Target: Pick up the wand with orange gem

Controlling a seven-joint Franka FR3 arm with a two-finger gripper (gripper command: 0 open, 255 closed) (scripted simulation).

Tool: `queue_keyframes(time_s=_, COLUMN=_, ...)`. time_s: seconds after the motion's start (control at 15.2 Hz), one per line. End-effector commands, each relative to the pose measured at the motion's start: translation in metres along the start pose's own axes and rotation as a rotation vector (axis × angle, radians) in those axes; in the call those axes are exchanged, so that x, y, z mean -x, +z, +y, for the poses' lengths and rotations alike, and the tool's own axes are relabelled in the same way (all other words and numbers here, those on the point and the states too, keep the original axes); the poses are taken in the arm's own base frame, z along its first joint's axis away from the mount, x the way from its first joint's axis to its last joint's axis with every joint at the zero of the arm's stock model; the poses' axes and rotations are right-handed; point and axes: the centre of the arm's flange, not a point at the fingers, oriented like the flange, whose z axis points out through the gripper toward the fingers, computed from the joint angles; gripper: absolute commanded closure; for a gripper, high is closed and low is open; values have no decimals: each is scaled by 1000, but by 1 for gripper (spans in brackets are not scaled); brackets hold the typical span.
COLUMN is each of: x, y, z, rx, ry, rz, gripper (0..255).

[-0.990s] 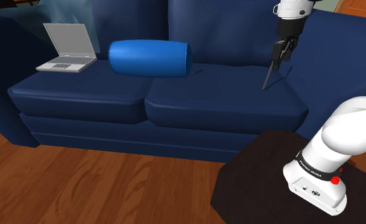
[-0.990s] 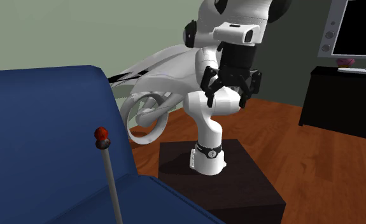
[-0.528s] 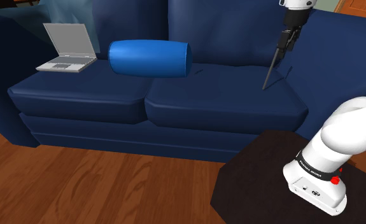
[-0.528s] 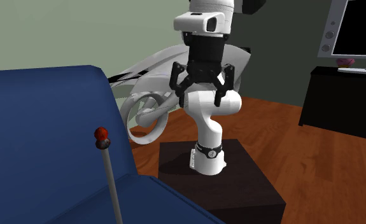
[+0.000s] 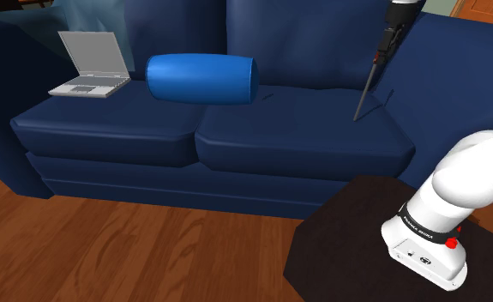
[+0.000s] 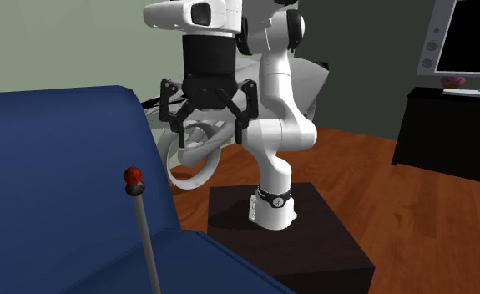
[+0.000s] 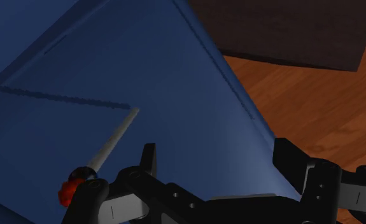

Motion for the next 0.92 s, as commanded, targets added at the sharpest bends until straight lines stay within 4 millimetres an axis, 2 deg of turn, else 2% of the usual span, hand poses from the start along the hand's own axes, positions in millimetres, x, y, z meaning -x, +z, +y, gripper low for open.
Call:
queue_keyframes(time_s=0.0, x=-4, y=-3, z=27, rx=-5, ry=-17, rz=12, gripper=0)
queue_keyframes(time_s=0.46, x=-25, y=-12, z=118, rx=-28, ry=-71, rz=55, gripper=0)
queue_keyframes(time_s=0.53, x=-27, y=-12, z=124, rx=-29, ry=-74, rz=57, gripper=0)
queue_keyframes(time_s=0.86, x=-28, y=14, z=123, rx=-29, ry=-74, rz=57, gripper=0)
